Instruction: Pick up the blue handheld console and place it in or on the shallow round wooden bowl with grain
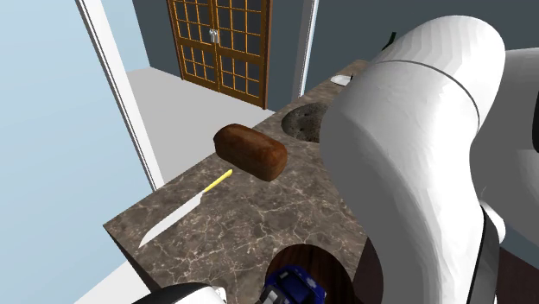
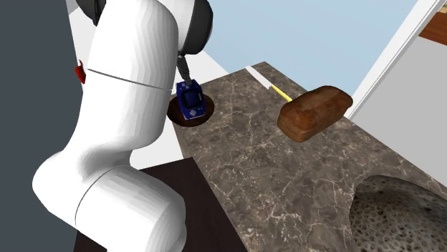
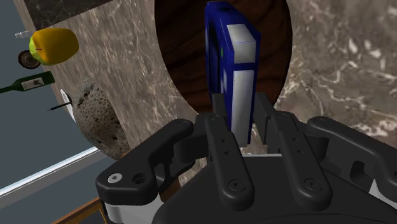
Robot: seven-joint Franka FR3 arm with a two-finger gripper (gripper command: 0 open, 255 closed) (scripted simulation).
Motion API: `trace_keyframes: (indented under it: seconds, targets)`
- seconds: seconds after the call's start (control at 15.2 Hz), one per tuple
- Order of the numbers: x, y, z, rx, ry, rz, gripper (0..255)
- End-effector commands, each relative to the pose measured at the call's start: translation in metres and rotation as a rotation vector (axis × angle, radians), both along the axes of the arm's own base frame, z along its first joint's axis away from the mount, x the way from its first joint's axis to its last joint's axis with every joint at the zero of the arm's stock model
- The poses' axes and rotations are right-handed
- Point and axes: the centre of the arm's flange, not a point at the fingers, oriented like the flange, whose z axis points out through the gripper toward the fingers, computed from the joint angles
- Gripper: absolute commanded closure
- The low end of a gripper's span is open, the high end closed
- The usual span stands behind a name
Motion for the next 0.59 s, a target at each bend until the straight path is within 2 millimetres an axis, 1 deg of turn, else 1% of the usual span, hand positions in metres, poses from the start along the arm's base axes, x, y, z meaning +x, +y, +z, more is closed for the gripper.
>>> trace_keyframes:
  seconds: [0.0,0.53]
  targets:
    - [0.0,0.0,0.0,0.0,0.0,0.0,255]
    - [0.0,0.0,0.042,0.0,0.0,0.0,255]
